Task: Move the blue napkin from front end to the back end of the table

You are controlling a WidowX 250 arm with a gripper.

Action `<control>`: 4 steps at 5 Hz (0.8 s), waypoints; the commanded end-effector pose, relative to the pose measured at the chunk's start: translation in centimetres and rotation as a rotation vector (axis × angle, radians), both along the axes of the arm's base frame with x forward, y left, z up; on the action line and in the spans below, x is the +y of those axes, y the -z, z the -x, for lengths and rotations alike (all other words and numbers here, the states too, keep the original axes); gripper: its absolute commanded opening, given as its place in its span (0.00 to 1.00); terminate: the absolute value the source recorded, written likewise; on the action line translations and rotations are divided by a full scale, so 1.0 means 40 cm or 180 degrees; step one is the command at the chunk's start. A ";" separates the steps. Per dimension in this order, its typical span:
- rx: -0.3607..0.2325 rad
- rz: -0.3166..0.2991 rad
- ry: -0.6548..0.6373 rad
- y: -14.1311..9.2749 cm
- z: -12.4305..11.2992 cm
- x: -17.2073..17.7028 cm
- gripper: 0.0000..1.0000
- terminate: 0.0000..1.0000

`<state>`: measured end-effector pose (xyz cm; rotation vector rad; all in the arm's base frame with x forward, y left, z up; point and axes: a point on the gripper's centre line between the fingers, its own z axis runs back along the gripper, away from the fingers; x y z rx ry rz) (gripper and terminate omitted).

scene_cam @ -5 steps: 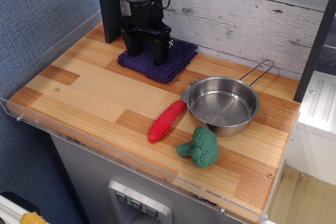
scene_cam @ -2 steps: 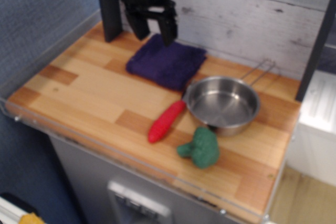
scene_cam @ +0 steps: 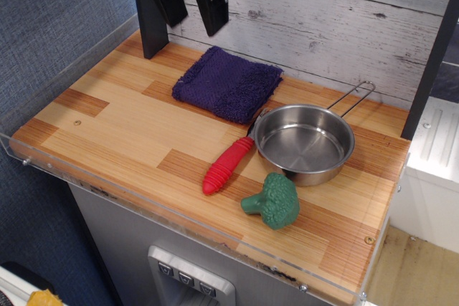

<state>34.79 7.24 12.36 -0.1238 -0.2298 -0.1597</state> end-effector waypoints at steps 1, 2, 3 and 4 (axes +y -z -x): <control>-0.0018 -0.0179 -0.0292 -0.047 0.222 0.047 1.00 0.00; -0.0125 -0.0183 -0.0330 -0.038 0.303 0.045 1.00 0.00; -0.0089 -0.0225 -0.0351 -0.016 0.295 0.040 1.00 0.00; -0.0064 -0.0200 -0.0313 0.012 0.264 0.040 1.00 0.00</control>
